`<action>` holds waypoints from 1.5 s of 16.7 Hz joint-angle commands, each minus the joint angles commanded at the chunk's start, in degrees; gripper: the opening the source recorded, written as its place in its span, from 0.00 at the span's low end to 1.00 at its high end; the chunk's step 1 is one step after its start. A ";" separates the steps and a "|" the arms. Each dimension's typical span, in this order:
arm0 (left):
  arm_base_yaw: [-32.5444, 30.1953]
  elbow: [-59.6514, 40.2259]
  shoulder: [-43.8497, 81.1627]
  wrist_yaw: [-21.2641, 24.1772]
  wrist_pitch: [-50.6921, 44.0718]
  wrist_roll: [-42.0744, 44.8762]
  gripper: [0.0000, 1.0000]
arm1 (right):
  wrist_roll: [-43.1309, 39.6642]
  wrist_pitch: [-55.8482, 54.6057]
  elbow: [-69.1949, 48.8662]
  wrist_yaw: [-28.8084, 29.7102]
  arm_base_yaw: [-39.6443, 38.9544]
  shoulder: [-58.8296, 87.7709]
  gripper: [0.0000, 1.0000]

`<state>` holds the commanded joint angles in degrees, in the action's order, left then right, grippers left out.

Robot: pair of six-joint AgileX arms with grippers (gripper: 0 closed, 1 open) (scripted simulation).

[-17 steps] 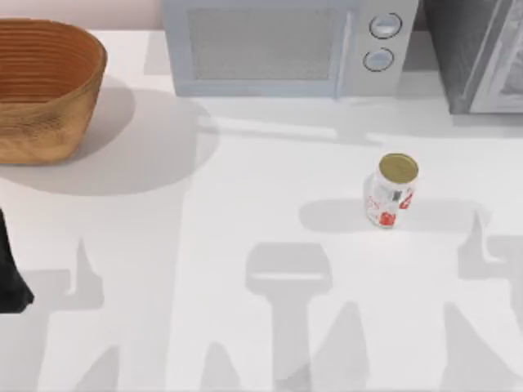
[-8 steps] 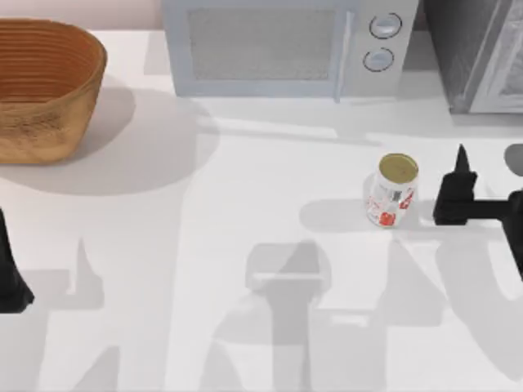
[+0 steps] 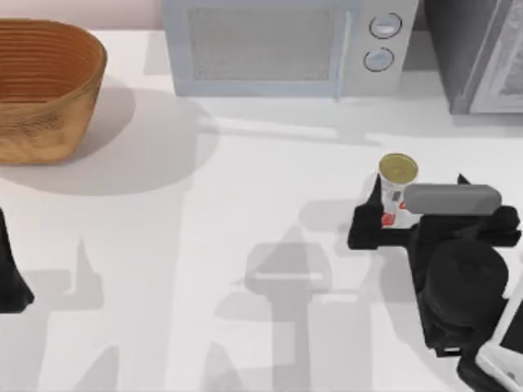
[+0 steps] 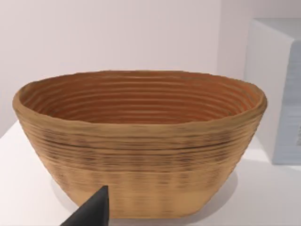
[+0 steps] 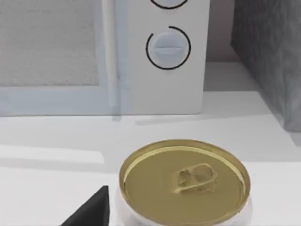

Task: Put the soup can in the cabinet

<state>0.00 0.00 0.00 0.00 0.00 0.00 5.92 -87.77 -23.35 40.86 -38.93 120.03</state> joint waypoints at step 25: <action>0.00 0.00 0.00 0.00 0.00 0.00 1.00 | -1.05 -2.81 -14.04 -3.45 3.44 15.15 0.92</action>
<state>0.00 0.00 0.00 0.00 0.00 0.00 4.88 -90.57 -37.40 37.40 -35.50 135.18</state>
